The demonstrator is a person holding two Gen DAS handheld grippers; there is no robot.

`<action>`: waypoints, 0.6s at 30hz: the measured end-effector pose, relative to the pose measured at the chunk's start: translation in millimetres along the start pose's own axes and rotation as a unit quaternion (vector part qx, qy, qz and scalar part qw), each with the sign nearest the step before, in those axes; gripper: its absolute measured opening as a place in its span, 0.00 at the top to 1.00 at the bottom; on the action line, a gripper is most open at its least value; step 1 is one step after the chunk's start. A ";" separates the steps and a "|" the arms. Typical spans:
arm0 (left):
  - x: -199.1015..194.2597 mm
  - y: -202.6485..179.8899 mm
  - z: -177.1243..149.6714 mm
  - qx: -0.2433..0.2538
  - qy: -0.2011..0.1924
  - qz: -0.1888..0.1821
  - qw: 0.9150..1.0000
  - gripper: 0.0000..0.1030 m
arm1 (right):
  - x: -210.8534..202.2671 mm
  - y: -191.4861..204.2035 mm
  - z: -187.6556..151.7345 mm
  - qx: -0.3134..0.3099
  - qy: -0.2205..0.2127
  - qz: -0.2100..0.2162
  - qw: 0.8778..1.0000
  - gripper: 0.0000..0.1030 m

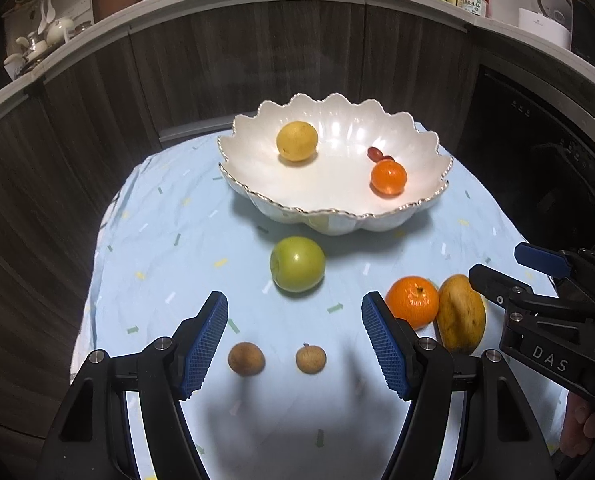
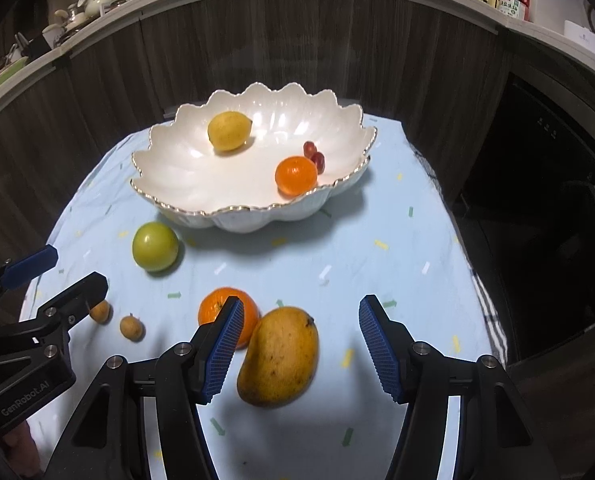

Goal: Organize fruits
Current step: 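Withdraw both open tools from the bowl toward the longan and mango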

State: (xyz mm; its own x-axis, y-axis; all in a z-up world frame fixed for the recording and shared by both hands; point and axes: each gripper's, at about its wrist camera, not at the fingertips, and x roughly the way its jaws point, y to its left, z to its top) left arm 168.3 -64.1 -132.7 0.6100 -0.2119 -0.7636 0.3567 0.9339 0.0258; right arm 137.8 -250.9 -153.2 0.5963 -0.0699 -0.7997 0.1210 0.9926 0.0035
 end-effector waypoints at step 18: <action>20.9 -5.0 -24.8 0.008 0.021 -0.004 1.000 0.34 | 14.0 5.3 -25.1 0.001 0.032 0.002 0.999 0.41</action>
State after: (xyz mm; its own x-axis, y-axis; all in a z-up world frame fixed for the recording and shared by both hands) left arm 161.7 -66.0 -164.8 0.5770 -0.2059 -0.7904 0.3723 0.9276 0.0301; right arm 126.9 -244.1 -179.5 0.5451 -0.0595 -0.8363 0.1202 0.9927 0.0077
